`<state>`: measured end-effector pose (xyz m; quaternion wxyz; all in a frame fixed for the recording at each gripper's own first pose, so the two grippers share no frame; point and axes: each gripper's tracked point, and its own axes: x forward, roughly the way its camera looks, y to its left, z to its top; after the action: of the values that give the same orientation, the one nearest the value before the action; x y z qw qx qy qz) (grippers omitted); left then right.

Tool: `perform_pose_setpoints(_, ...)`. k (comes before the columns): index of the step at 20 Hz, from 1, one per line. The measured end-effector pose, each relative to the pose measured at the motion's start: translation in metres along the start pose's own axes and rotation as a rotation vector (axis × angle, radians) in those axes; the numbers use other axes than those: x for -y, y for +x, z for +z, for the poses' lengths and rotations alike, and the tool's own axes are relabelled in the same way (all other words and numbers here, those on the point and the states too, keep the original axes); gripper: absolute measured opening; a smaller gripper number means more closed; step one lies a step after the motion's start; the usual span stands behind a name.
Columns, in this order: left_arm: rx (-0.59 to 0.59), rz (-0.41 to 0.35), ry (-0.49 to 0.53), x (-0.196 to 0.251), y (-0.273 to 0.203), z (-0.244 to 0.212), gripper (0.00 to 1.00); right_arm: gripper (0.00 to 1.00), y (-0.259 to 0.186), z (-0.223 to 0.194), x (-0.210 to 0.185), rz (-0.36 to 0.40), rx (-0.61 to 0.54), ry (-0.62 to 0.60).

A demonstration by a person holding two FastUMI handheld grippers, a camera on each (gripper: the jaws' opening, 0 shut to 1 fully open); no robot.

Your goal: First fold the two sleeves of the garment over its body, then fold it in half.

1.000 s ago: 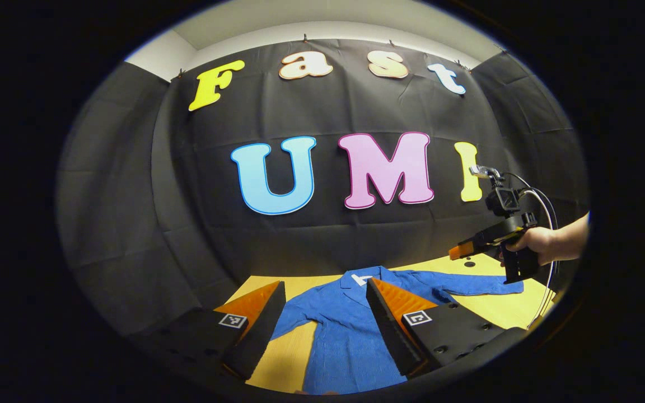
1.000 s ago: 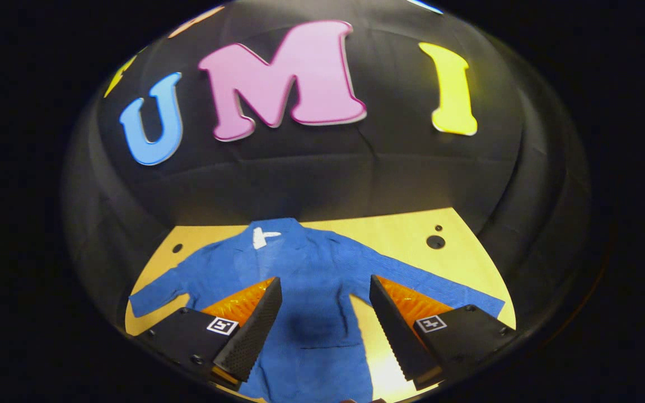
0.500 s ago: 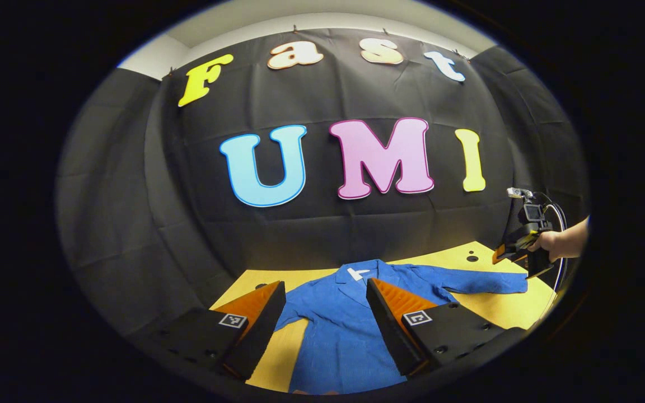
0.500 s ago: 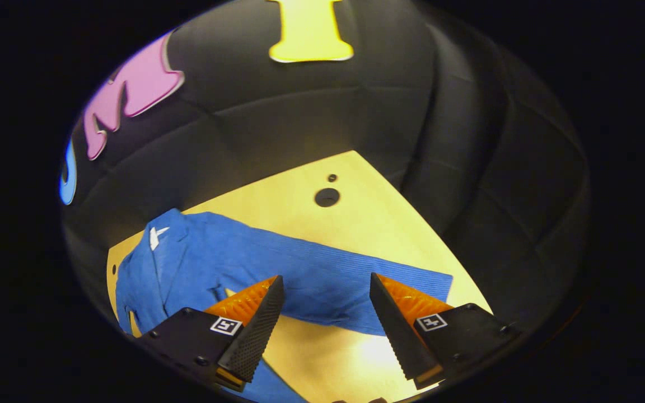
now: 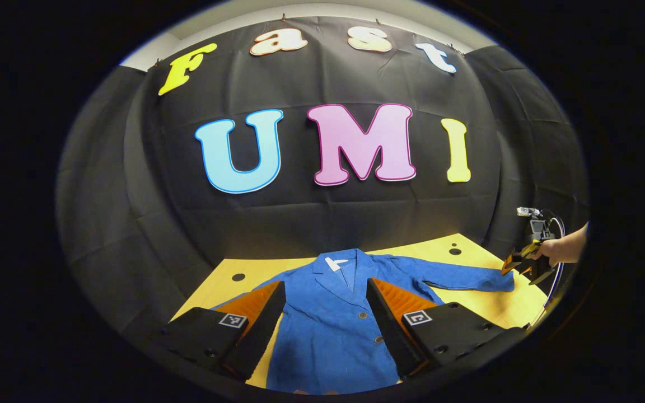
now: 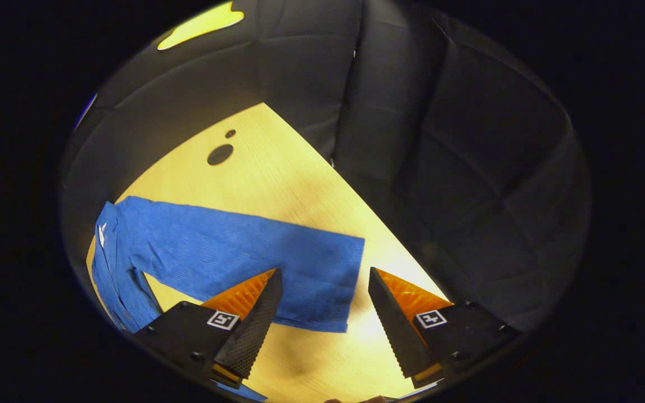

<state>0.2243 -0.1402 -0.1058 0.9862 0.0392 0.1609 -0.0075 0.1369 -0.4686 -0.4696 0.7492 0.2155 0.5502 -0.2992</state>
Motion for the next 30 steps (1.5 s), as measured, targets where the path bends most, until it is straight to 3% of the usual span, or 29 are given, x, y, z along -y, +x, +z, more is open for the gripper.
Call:
perform_pose_setpoints(1, -0.016, -0.006, 0.007, 0.002, -0.001, -0.004, 0.86, 0.94, 0.003, -0.005, 0.0, -0.007, -0.017, 0.0)
perform_pose_setpoints(2, -0.025, -0.009, 0.014, 0.004, -0.002, -0.008, 0.83, 0.99, 0.007, -0.009, -0.001, -0.008, -0.034, -0.003)
perform_pose_setpoints(5, -0.036, -0.002, 0.019, 0.002, -0.004, -0.01, 0.84, 0.94, 0.014, -0.02, 0.002, 0.005, -0.122, 0.003)
perform_pose_setpoints(6, -0.034, 0.003, 0.017, 0.0, -0.006, -0.01, 0.84, 0.99, 0.018, -0.005, 0.004, 0.002, -0.088, -0.006)
perform_pose_setpoints(8, -0.028, 0.013, 0.017, -0.002, -0.006, -0.008, 0.84, 0.91, 0.012, -0.001, 0.0, -0.001, -0.098, -0.021)
perform_pose_setpoints(9, -0.029, 0.016, 0.016, -0.003, -0.006, -0.008, 0.84, 0.96, 0.013, -0.002, 0.0, -0.003, -0.109, -0.01)
perform_pose_setpoints(10, -0.031, 0.018, 0.014, -0.003, -0.007, -0.01, 0.83, 0.83, 0.012, 0.0, 0.0, -0.01, -0.112, 0.013)
perform_pose_setpoints(11, -0.032, 0.02, 0.01, -0.004, -0.007, -0.011, 0.83, 0.76, 0.014, 0.0, -0.001, -0.01, -0.118, 0.039)
perform_pose_setpoints(14, -0.035, 0.029, -0.004, -0.006, -0.009, -0.013, 0.83, 0.23, 0.015, 0.0, -0.001, 0.035, -0.149, 0.143)
perform_pose_setpoints(15, -0.038, 0.029, -0.008, -0.006, -0.01, -0.014, 0.83, 0.12, 0.012, 0.001, -0.001, 0.056, -0.152, 0.17)
perform_pose_setpoints(19, -0.054, 0.032, -0.005, -0.006, -0.008, -0.022, 0.84, 0.01, 0.011, -0.002, -0.004, 0.131, -0.106, 0.12)
perform_pose_setpoints(22, -0.044, 0.028, 0.015, -0.005, -0.006, -0.017, 0.84, 0.01, 0.006, 0.002, -0.007, 0.144, -0.068, 0.055)
perform_pose_setpoints(25, -0.03, 0.026, 0.038, -0.003, -0.007, -0.014, 0.84, 0.01, -0.012, 0.012, -0.037, 0.214, -0.034, 0.054)
perform_pose_setpoints(30, -0.035, 0.031, -0.008, -0.005, -0.014, -0.017, 0.84, 0.01, -0.053, 0.04, -0.108, 0.324, 0.052, -0.015)
